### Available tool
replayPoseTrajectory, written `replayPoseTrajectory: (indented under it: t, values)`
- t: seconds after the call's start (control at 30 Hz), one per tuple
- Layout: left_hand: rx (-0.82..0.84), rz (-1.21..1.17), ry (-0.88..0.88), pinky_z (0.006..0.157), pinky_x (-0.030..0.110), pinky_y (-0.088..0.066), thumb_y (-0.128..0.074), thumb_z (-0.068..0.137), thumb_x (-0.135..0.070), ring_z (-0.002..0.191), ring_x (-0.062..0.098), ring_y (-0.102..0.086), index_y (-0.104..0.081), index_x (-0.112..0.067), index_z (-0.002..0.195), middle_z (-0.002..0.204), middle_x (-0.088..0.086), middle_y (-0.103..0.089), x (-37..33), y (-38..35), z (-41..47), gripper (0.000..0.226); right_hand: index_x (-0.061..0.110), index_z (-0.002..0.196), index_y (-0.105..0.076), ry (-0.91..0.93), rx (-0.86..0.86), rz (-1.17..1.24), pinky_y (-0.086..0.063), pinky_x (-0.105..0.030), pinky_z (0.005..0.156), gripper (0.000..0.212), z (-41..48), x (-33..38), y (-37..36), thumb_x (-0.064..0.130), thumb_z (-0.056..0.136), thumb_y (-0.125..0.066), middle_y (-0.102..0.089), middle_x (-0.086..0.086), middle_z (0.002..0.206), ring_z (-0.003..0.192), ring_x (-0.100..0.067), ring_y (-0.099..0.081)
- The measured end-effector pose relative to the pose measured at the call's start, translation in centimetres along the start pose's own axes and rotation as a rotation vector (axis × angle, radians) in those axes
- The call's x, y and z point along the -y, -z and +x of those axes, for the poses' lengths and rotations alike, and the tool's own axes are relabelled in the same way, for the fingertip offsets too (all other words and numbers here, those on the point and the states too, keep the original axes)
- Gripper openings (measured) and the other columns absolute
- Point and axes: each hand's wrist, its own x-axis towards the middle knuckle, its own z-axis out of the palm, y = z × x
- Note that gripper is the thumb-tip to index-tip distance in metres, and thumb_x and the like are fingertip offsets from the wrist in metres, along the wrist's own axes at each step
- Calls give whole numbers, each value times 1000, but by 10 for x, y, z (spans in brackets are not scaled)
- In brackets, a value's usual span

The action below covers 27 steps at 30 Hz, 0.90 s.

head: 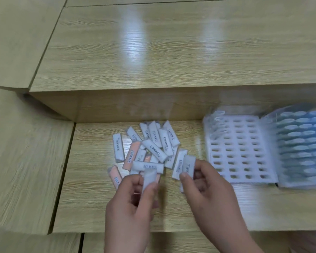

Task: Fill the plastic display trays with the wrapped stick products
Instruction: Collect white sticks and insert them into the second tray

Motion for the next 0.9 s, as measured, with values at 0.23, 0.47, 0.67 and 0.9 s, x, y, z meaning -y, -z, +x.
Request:
replayPoseTrajectory:
  t: [0.23,0.47,0.67,0.9]
  values:
    - [234,-164,-54,64,30,-60,-67,90,-4,79,19,-74,-71,-34,91,86,4,-76,-38,-38,1,30,57,100,-63,132,-127,-3,-45,-5,58,13,11,-6,84,50,92,-55,-67,18,82,71,-1,-66]
    - [232,-83,-197,77,17,-50,-80,83,-26,87,11,-67,-75,-36,94,96,-7,-72,-60,-78,14,16,45,118,-57,166,-147,-405,-39,-12,62,31,43,-22,128,29,91,-58,-56,26,90,86,5,-55]
    - [168,47,-278,53,24,-44,-74,83,-38,58,13,-52,-74,-43,90,67,-2,-60,-60,-109,21,9,35,107,-63,209,-117,-493,-33,-8,62,15,64,-22,130,32,92,-60,-57,26,85,70,8,-50]
    - [112,217,-287,57,10,-39,-74,81,-42,54,1,-48,-72,-53,90,63,-20,-52,-44,-124,25,15,18,105,-73,405,-172,-403,-51,-25,72,17,67,-31,123,15,90,-67,-68,7,100,90,-7,-63]
